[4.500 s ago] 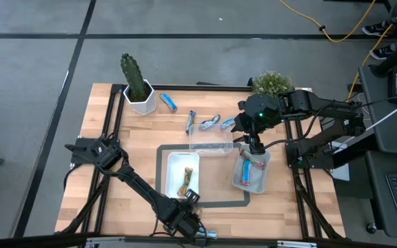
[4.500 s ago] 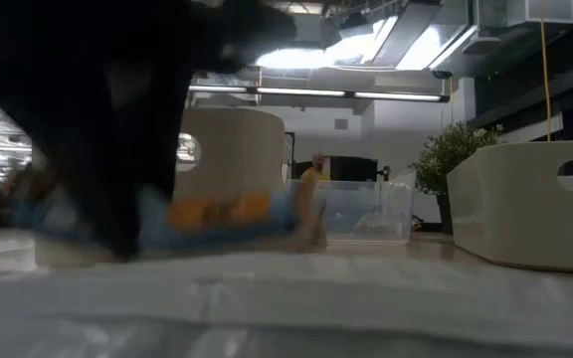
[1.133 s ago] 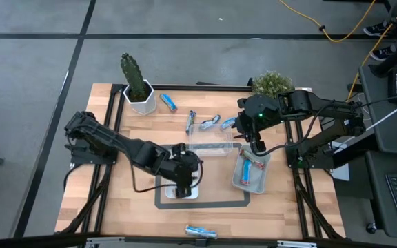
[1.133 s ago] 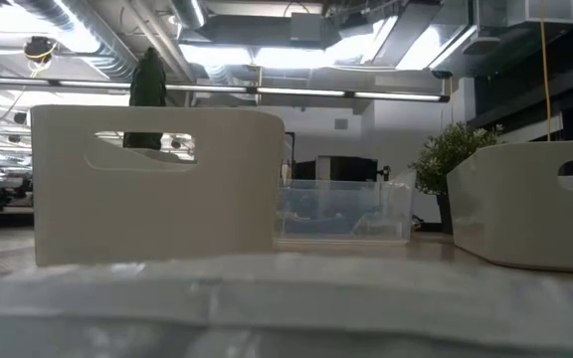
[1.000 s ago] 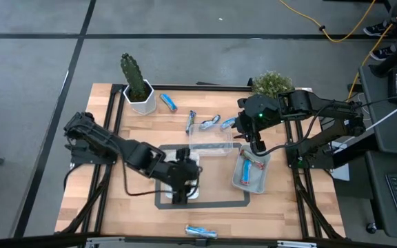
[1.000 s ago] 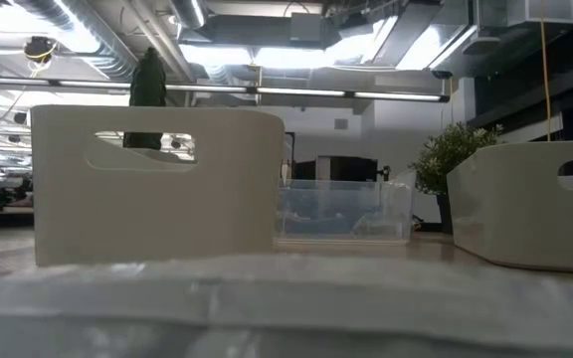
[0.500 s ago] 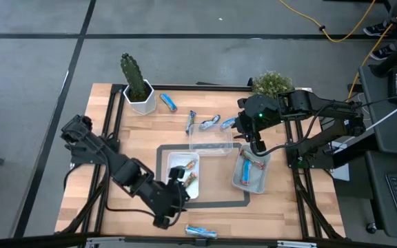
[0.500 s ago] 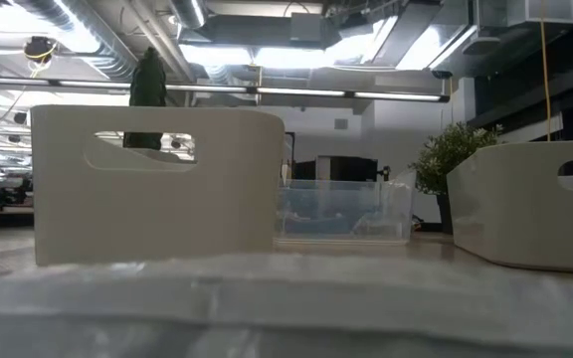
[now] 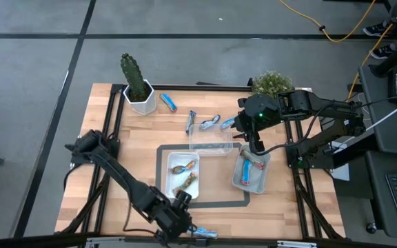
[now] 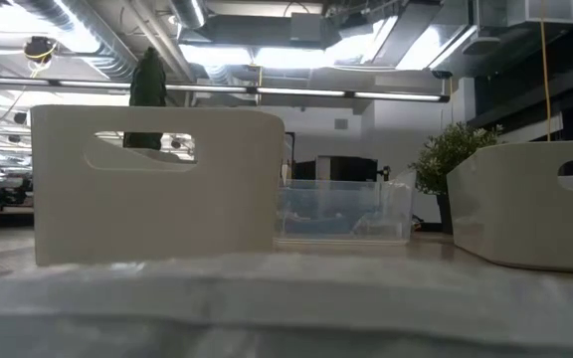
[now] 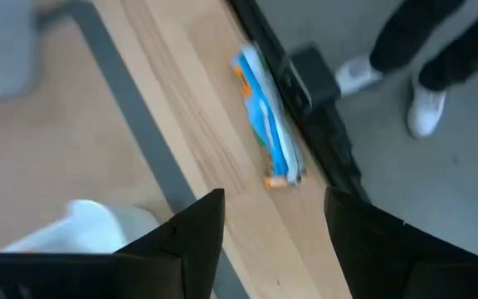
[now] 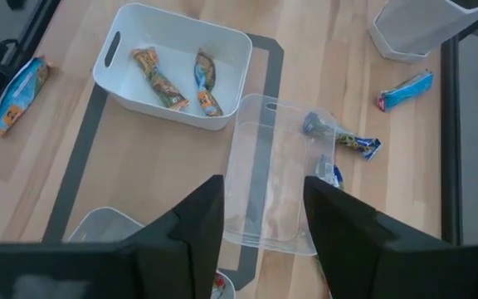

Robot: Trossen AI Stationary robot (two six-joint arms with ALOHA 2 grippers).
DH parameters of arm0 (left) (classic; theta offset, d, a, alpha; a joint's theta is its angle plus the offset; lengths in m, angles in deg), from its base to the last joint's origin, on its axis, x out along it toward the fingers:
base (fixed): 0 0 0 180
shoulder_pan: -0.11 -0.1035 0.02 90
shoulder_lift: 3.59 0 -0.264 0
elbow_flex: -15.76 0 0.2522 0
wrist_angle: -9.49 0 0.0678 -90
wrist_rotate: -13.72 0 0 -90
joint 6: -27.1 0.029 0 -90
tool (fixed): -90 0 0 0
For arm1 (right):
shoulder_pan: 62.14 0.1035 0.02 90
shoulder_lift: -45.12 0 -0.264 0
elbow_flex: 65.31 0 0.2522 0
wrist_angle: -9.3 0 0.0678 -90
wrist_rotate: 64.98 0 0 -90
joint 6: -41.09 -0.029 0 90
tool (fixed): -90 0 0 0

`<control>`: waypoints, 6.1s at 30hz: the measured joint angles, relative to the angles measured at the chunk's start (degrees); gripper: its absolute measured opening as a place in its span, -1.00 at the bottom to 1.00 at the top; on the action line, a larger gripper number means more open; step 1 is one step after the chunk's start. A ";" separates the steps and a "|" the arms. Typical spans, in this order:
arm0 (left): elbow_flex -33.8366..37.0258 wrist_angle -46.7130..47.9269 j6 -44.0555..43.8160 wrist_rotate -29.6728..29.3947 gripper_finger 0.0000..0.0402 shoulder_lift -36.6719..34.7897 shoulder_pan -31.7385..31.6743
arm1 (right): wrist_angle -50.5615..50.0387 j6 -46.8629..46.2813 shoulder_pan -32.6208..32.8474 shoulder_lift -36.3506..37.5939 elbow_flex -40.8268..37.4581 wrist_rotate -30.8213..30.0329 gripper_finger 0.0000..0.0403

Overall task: Pick and place Granola Bars by type
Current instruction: Put the orange granola bar into the white bin, then put the red granola bar into the gray bin

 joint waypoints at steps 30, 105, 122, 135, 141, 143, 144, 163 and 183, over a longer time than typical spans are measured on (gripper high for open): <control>1.65 -12.75 7.52 9.67 0.31 13.76 -1.59 | 0.15 0.36 0.00 0.00 0.00 -0.07 -0.16; 0.61 22.23 -8.94 -33.40 -0.89 -40.96 -9.50 | 0.39 1.62 0.02 0.00 0.00 0.04 -0.16; 0.68 18.64 -3.88 -8.48 -0.87 -26.22 -27.94 | 2.51 1.64 0.01 0.00 0.00 0.15 -0.16; 0.68 16.77 -28.63 -5.39 -0.87 -15.58 -22.02 | 2.49 1.66 0.02 0.00 -0.02 0.15 -0.16; 0.68 16.61 -38.65 -5.27 -0.89 -11.67 -16.80 | 2.49 1.88 0.00 0.00 -0.02 0.03 -0.16; 0.68 17.03 -41.10 -5.98 -0.89 -10.13 -15.68 | 2.49 2.27 -0.25 0.00 -0.02 0.00 -0.16; 0.68 17.26 -42.28 -6.41 -0.88 -9.15 -15.26 | 2.49 2.33 -0.45 0.00 -0.02 0.01 -0.16; 0.66 24.05 -59.57 -3.89 -0.66 -2.94 -14.23 | 1.13 11.75 -10.52 -1.36 -9.48 3.08 -0.16; 0.66 40.15 -57.60 -24.11 0.14 -16.79 -13.90 | 5.31 19.87 -26.65 -1.27 -16.25 5.10 -0.11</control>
